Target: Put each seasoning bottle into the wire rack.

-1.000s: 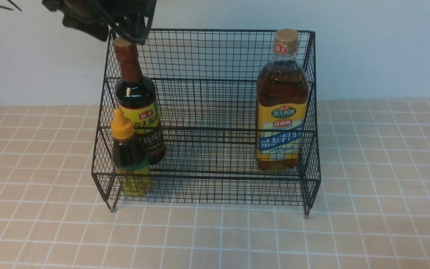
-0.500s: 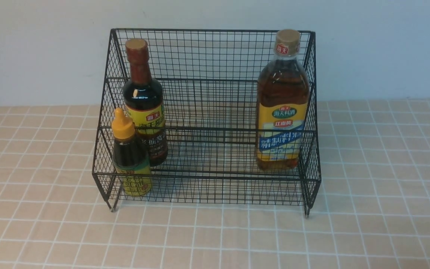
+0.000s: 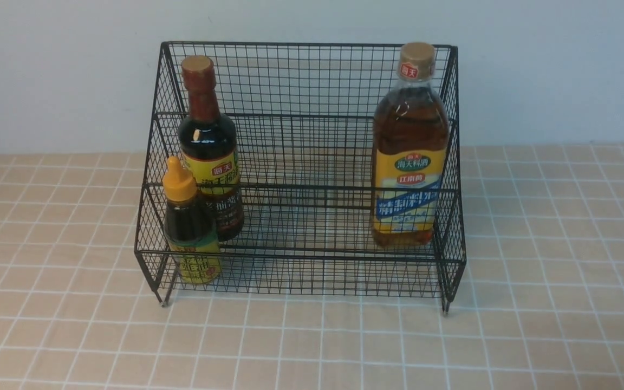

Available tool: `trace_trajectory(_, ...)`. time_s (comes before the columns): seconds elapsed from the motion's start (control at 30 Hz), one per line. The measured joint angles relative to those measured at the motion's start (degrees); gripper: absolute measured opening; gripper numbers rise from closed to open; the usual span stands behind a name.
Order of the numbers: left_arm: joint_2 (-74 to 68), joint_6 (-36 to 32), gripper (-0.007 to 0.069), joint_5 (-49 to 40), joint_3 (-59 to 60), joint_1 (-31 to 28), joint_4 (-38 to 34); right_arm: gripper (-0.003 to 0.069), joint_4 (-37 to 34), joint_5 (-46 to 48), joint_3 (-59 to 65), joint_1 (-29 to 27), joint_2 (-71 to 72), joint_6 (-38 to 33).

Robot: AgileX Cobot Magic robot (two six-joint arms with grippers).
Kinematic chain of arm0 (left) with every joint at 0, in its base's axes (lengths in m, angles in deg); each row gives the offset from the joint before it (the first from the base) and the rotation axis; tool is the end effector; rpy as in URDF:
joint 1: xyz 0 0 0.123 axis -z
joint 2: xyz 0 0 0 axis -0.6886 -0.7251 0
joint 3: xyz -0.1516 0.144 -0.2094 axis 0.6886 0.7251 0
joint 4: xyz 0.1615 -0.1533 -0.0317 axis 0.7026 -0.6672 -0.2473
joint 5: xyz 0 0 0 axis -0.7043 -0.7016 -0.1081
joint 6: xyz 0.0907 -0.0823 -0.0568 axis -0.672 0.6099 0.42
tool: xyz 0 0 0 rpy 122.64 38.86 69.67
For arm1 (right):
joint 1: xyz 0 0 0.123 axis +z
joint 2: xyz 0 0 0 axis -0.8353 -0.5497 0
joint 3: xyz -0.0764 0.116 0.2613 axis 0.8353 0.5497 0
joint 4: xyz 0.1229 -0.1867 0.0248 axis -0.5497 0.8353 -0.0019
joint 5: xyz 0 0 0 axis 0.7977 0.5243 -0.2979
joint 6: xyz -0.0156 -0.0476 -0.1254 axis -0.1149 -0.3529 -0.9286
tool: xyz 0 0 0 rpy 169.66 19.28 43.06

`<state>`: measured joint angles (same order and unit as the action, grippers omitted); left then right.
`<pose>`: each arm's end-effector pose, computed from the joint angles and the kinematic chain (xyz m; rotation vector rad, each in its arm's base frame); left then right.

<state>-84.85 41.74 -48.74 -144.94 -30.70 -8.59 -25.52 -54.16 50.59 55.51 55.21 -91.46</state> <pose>0.0403 -0.0136 0.4580 0.1716 1.8048 -0.2313 0.0556 0.0062 0.1598 -0.0737 1.8764 -0.0024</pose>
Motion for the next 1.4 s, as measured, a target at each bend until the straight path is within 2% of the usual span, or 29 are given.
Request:
trace_trajectory(0.1,9.85,-0.42,-0.0007,3.18,9.86,0.0,0.85,-0.0014,0.0,0.0,0.0,0.0,0.0,0.0)
trace_trajectory(0.37,24.4,-0.52,-0.0007,4.0,23.54,0.0,1.36,-0.0014,0.0,0.0,0.0,0.0,0.0,0.0)
trace_trajectory(0.73,28.75,-0.53,-0.0007,5.28,27.57,-0.16,6.32,-0.0014,0.0,0.0,0.0,0.0,0.0,0.0)
trace_trajectory(0.83,29.9,-0.53,-0.0007,9.45,31.2,-1.62,7.02,-0.0014,0.0,0.0,0.0,0.0,0.0,0.0)
trace_trajectory(1.07,33.2,-1.26,-0.0007,31.82,53.62,-11.1,6.09,-0.0014,0.0,0.0,0.0,0.0,0.0,0.0)
trace_trajectory(1.17,33.25,-1.44,-0.0007,39.15,62.68,-12.34,5.0,-0.0014,0.0,0.0,0.0,0.0,0.0,0.0)
trace_trajectory(1.4,33.19,-1.5,-0.0007,42.83,73.97,-12.41,4.76,-0.0014,0.0,0.0,0.0,0.0,0.0,0.0)
